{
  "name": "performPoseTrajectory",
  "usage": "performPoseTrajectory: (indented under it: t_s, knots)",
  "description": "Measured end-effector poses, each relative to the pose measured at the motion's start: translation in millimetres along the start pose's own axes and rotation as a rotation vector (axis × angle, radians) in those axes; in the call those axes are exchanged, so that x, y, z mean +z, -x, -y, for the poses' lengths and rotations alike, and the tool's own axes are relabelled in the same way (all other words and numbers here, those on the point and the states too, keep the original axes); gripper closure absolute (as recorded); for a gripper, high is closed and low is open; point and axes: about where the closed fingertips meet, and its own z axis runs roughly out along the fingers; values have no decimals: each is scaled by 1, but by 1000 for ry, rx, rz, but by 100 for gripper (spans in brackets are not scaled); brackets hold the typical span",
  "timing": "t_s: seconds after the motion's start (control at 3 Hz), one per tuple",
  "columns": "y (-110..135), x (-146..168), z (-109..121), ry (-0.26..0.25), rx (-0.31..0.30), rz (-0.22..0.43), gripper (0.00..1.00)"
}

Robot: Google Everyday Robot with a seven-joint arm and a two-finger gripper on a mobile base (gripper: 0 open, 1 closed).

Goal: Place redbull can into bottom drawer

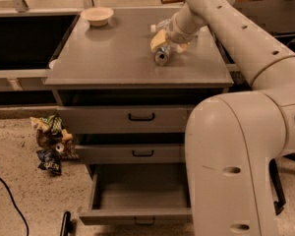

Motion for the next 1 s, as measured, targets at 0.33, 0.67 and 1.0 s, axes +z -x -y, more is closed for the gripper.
performPoseTrajectory:
  t_s: [0.33,0.67,1.0]
  knots:
    - [-1,3,0,-2,4,-13,63]
    - [-1,3,0,-2,5,-14,87]
    - [-1,1,0,-2,5,-13,100]
